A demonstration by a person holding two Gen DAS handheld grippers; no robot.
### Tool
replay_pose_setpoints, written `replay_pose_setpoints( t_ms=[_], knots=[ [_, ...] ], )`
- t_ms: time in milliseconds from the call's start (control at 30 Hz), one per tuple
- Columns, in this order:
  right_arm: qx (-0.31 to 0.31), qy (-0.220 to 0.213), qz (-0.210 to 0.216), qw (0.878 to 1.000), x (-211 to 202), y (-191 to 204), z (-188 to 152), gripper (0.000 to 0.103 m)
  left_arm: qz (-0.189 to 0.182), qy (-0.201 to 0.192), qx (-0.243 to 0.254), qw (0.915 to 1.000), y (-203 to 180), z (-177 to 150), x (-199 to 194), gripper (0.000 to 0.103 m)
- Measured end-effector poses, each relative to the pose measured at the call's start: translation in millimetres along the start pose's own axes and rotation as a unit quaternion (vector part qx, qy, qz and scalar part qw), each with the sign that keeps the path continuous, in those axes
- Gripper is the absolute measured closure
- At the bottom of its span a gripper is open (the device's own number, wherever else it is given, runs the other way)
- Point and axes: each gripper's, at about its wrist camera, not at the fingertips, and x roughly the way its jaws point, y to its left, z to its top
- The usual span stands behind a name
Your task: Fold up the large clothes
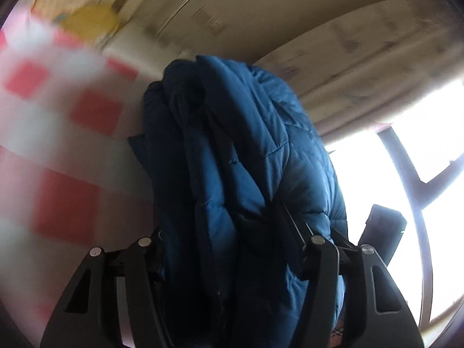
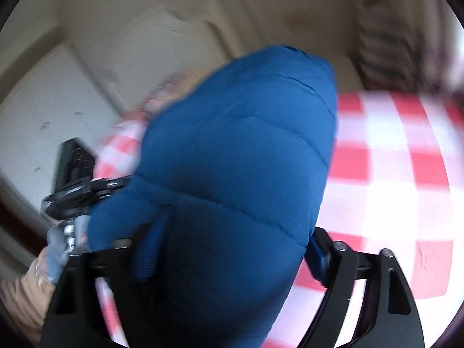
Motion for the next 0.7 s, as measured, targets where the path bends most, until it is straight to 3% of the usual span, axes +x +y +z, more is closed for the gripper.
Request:
replay_pose_setpoints(
  t_ms=[67,133,200,233,300,400,467,500,533,600,667,700],
  knots=[
    [-0.002,-0.009,-0.01,1.0,-4,0,-4,0.014,-0.003,-0.016,-0.013,0.9998,8,-3,24,0.029],
    [-0.033,-0.031,-0.069,0.997,-19,17,-5,0.013,0.012,-0.026,-0.005,0.9996,1,-4,24,0.028],
    [-0.071,-0.079,-0.152,0.983,-34,44,-5,0.009,0.021,-0.025,-0.001,0.9995,-4,-4,20,0.027],
    [-0.094,-0.117,-0.172,0.974,-44,66,-9,0.007,0.025,-0.025,0.001,0.9994,-4,-4,17,0.026],
    [-0.122,-0.132,-0.157,0.971,-42,91,-10,0.004,0.035,-0.031,0.007,0.9989,-4,-6,10,0.024],
    [-0.2,-0.108,-0.198,0.953,-20,128,-26,0.004,0.058,-0.053,0.018,0.9968,-13,-16,-2,0.023],
    [-0.265,-0.068,-0.245,0.93,15,147,-50,0.004,0.099,-0.085,0.042,0.9905,-26,-25,-14,0.022],
    [-0.286,-0.073,-0.27,0.916,22,156,-61,0.004,0.127,-0.109,0.058,0.9842,-37,-31,-22,0.022],
    [-0.292,-0.079,-0.283,0.91,21,156,-68,0.004,0.142,-0.122,0.066,0.9801,-41,-36,-29,0.02],
    [-0.268,-0.072,-0.277,0.92,11,155,-70,0.004,0.183,-0.174,0.082,0.9642,-58,-48,-58,0.014],
    [-0.275,-0.074,-0.252,0.925,-13,167,-80,0.005,0.21,-0.219,0.091,0.9483,-73,-59,-88,0.002],
    [-0.284,-0.082,-0.234,0.926,-27,177,-90,0.005,0.226,-0.237,0.099,0.9395,-81,-65,-104,0.002]
  ],
)
